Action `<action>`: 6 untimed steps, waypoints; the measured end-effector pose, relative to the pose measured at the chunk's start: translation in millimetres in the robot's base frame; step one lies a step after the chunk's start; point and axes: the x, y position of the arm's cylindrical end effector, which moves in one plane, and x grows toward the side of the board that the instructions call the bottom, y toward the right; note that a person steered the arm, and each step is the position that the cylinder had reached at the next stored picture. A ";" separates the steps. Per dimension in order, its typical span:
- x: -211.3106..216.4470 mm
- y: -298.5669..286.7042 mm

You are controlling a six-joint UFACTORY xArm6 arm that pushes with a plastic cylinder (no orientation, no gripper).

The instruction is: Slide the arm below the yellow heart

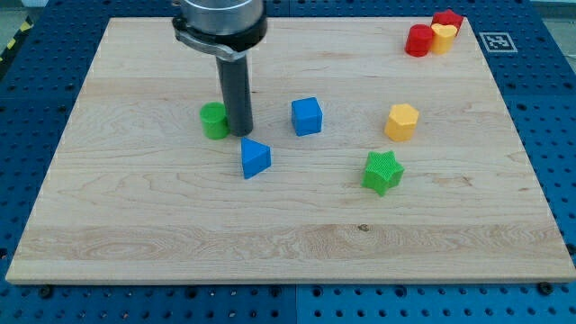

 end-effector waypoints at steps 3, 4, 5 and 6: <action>-88.7 15.9; -99.0 64.2; -87.9 129.8; -90.0 189.5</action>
